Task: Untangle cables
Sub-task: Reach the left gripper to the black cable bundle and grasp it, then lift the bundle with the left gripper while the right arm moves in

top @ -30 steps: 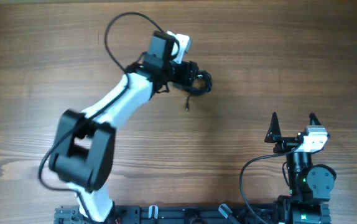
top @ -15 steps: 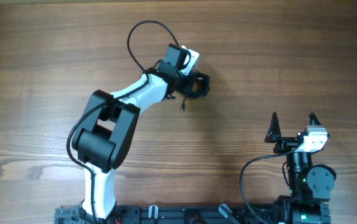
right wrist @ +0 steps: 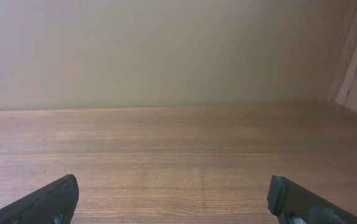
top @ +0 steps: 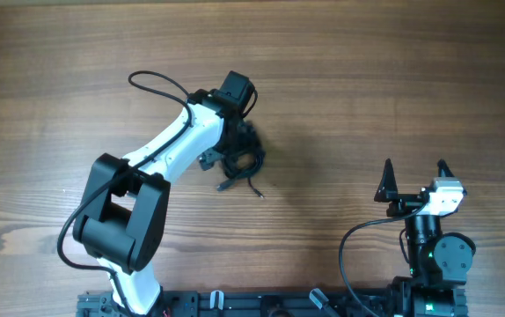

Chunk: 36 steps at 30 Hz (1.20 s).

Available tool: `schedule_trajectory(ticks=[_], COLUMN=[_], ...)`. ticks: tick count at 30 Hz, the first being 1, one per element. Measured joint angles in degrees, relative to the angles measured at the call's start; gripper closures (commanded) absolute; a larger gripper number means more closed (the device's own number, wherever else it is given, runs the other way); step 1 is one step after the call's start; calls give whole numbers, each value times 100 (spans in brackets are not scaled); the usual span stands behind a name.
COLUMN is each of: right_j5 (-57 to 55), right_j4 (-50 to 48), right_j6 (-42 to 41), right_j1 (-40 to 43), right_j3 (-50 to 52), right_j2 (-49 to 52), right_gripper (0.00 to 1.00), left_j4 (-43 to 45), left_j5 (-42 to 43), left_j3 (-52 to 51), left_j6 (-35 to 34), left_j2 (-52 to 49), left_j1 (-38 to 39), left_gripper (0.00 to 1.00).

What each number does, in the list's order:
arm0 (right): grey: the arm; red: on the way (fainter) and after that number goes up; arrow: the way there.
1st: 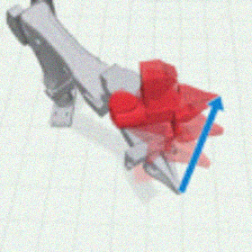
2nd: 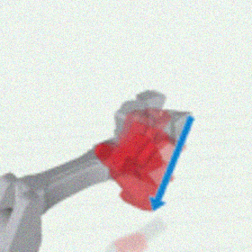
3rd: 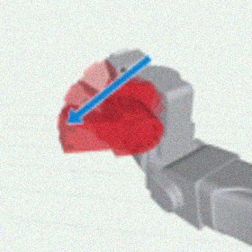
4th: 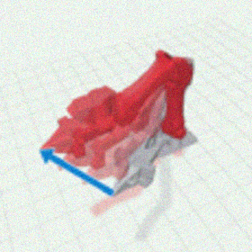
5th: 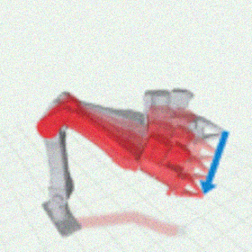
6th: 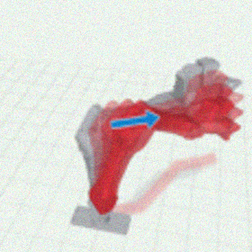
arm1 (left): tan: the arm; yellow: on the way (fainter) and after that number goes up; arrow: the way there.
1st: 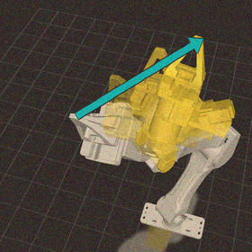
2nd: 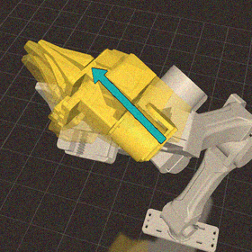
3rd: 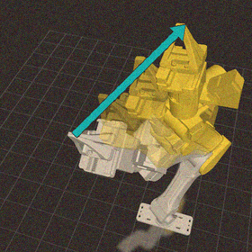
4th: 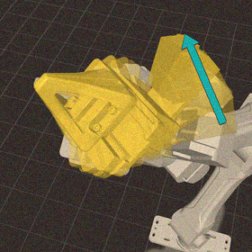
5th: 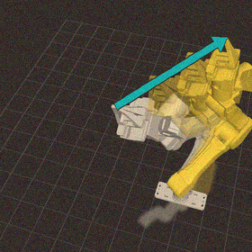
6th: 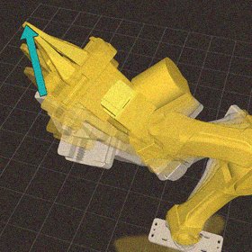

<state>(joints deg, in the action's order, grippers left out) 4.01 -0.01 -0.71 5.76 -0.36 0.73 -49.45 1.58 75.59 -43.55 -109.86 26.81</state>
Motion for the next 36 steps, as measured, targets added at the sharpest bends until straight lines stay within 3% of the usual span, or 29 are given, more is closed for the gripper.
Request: schedule_trajectory(ticks=[1,3,7,12,15,17,18,26,27,28,29,30,31,32,33,34,36], right_j5=[0,0,0,0,0,0,0,0,0,0,0,0,0,0,0,0,0], right_j4=[0,0,0,0,-2,0,0,0,0,0,0,0,0,0,0,0,0], right_j6=[0,0,-2,0,0,0,0,0,0,0,-2,0,0,0,0,0,0], right_j1=[0,0,0,0,0,0,0,0,0,0,0,0,0,0,0,0,0], right_j3=[0,0,0,0,0,0,0,0,0,0,0,0,0,0,0,0,0], right_j2=[0,0,0,0,0,0,0,0,0,0,0,0,0,0,0,0,0], right_gripper=[0,0,0,0,0,0,0,0,0,1,0,0,0,0,0,0,0], left_j4=[63,129,-142,31,490,688,717,627,553,531,485,426,391,378,378,385,400], left_j5=[26,90,133,627,999,1062,1071,595,514,450,424,455,542,678,752,802,831], left_j3=[0,0,0,-315,-741,-896,-933,-920,-872,-837,-815,-809,-807,-798,-796,-796,-796], left_j6=[90,514,1696,2188,2223,2312,2269,1856,1576,1119,579,63,-461,-964,-1158,-1161,-782], left_j2=[0,2,2,7,7,61,76,129,136,177,234,304,376,428,442,442,442], left_j1=[-26,-188,-627,-697,-557,-498,-494,-468,-468,-468,-468,-468,-468,-459,-444,-428,-446], left_gripper=[7,36,39,39,65,91,96,96,84,50,32,18,16,20,36,46,55])
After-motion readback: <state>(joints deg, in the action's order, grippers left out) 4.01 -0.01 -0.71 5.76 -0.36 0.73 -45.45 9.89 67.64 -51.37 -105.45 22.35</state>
